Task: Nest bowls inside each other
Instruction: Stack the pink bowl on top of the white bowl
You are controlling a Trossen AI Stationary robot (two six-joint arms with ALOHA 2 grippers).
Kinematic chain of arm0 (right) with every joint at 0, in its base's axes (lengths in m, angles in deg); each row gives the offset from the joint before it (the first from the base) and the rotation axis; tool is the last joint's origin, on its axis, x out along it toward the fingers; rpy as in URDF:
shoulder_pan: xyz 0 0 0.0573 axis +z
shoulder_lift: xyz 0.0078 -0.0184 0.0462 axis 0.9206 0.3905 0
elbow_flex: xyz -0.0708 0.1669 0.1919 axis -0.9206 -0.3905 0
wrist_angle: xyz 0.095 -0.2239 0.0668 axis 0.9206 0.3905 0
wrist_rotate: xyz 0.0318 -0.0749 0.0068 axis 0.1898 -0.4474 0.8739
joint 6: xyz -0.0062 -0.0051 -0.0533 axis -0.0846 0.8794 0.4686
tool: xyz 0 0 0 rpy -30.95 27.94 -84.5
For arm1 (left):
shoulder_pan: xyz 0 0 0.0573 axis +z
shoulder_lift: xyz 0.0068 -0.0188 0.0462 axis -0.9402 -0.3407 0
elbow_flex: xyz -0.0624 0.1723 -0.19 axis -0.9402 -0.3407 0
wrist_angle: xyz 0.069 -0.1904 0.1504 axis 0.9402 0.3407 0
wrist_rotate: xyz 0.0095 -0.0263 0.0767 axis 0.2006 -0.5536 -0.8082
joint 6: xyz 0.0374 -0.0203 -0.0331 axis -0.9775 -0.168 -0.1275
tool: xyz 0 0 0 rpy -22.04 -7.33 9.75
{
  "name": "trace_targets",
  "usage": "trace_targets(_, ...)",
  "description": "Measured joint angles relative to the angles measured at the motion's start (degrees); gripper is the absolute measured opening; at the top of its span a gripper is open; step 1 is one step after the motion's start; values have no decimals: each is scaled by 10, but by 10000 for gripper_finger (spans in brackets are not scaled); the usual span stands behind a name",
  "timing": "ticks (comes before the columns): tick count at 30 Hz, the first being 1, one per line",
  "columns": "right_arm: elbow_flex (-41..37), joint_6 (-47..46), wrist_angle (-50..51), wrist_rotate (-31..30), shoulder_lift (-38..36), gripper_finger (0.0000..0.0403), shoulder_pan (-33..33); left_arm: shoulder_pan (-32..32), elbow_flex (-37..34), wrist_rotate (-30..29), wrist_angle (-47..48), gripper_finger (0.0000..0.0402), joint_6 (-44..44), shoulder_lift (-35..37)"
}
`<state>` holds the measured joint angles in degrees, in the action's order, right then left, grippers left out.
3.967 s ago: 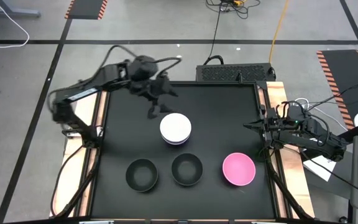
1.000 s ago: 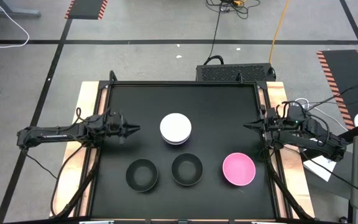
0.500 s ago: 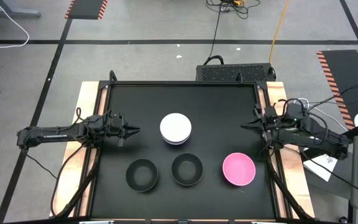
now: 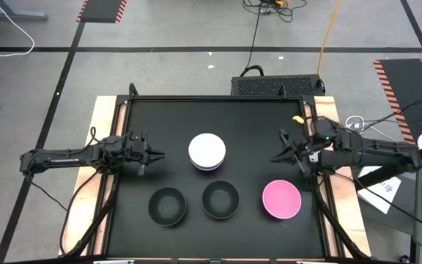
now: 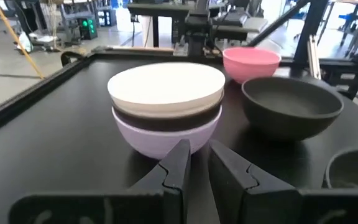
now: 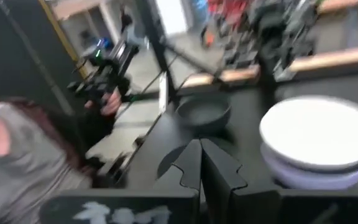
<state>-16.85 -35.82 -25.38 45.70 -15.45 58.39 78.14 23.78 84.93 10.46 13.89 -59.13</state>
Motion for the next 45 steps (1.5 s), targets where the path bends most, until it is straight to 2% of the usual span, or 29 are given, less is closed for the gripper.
trace_targets(3,16,-24,37,-1,24,0,39,0,0,3,10,56,-8,0)
trace_targets(7,19,-68,37,-2,46,0,92,0,0,3,10,56,-18,0)
trace_targets(11,19,-128,92,-4,55,0,128,0,0,5,10,56,-34,0)
trace_targets(20,19,-289,128,-106,87,0,203,0,0,12,8,56,-32,0)
trace_targets(28,19,-380,291,-220,123,0,232,0,0,-25,11,56,-32,0)
trace_targets(34,19,-386,313,-210,137,0,233,0,0,-30,12,56,-32,0)
trace_targets(40,19,-404,262,-113,135,4,221,0,0,-44,12,56,-42,0)
trace_targets(45,19,-421,253,-105,135,32,203,0,0,-50,13,56,-44,0)
